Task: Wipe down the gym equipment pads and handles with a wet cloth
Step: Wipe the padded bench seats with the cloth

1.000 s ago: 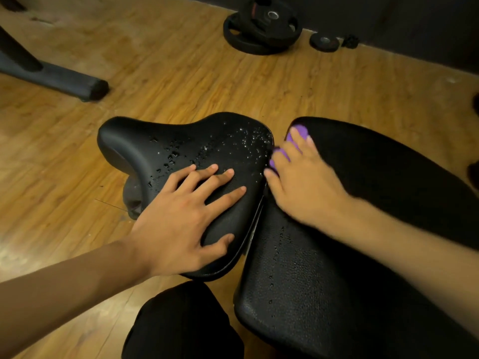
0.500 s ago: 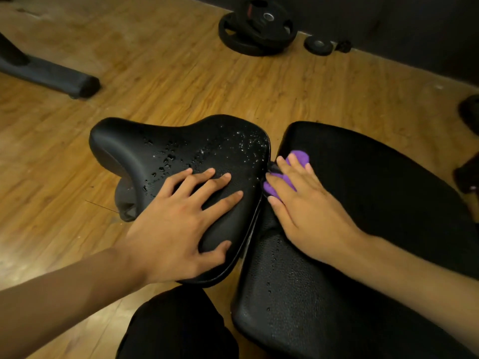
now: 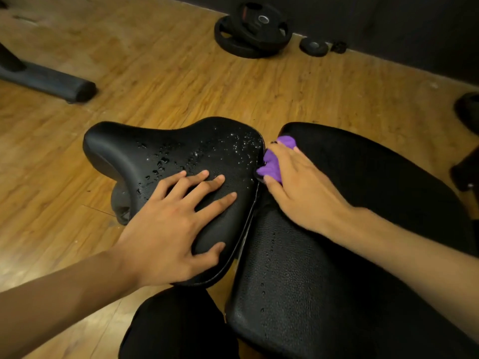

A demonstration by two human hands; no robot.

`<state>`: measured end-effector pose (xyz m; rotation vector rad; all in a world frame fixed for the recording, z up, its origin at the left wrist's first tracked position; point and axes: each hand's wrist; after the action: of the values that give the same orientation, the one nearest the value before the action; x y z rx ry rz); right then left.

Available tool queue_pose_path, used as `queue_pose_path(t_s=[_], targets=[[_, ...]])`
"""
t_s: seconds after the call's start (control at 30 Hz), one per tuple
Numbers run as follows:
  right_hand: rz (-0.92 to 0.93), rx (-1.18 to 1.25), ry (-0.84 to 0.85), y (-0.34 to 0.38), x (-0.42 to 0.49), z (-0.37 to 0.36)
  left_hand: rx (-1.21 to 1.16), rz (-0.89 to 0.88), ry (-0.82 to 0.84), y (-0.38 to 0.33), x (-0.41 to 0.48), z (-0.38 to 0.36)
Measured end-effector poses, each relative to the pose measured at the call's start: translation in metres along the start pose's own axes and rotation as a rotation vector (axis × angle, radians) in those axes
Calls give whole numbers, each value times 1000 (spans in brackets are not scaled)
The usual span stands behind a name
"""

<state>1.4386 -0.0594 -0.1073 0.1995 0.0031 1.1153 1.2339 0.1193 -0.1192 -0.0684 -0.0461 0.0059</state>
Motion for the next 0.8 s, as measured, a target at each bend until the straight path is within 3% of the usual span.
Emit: queue_pose_path(t_s=[0.2,0.3,0.43,0.5,0.6,0.8], targets=[[-129,-138,54,-42,78,2,-3,3,16,-1,-1,1],[-52,-117,-99,-2,38,-2,-4,-2,24,0,-2,2],[21,-90,-30,-4,20,-4,-8,4,0,1,-1,1],[-62,-140,-17,-30,60,0,0,-2,-10,2,1,0],[-201,-153,128,-43,100,2,-2,4,4,2,1,-1],[-138,-8,55,44,-23,-5,-9,-5,18,1,-1,2]])
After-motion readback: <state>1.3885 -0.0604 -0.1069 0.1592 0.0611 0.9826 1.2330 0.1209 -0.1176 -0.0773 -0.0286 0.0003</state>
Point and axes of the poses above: each hand's wrist, its own x-axis towards the middle knuckle, its own z-axis out of the back of the hand, y = z × x, and after that the axes turned 1 degree about y, right-handed
